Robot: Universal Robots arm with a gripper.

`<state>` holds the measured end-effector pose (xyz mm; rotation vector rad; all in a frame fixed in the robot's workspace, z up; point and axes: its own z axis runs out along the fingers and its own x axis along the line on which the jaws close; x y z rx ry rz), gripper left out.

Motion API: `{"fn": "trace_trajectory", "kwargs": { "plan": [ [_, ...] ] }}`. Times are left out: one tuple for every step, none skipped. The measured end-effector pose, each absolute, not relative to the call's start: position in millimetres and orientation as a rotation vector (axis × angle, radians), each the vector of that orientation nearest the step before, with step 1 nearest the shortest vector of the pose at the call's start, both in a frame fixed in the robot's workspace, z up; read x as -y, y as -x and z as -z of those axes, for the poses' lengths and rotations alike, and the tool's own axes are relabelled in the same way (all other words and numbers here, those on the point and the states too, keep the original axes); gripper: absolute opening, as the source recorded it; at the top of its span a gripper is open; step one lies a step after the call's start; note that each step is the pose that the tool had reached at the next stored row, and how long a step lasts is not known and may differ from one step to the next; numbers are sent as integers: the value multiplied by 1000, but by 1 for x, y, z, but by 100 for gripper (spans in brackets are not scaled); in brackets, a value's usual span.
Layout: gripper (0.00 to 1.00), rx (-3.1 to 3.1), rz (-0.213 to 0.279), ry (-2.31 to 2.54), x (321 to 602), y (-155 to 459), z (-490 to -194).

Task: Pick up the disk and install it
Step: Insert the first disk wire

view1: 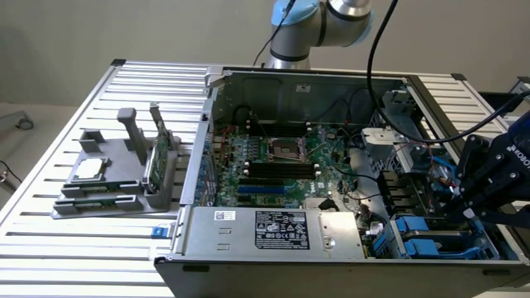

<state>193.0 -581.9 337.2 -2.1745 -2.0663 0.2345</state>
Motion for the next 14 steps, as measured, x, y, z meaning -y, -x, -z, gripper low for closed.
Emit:
{"fn": "trace_trajectory", "kwargs": {
  "plan": [
    [16, 2067, -235, 2175, 582, -193, -337],
    [16, 2067, -235, 2175, 582, -193, -337],
    [16, 2067, -236, 2176, 582, -193, -337],
    [16, 2068, -237, 2176, 582, -193, -336],
    [16, 2068, -238, 2177, 582, -193, -336],
    [16, 2069, -239, 2178, 582, -193, -336],
    [16, 2069, -240, 2178, 582, -193, -336],
    [16, 2069, -241, 2179, 582, -193, -336],
    [16, 2070, -243, 2180, 582, -193, -336],
    [16, 2070, -244, 2181, 582, -193, -336],
    [16, 2071, -246, 2182, 582, -193, -336],
    [16, 2071, -247, 2183, 582, -193, -336],
    [16, 2072, -248, 2183, 582, -193, -336],
    [16, 2072, -249, 2184, 582, -193, -336]
  ]
}}
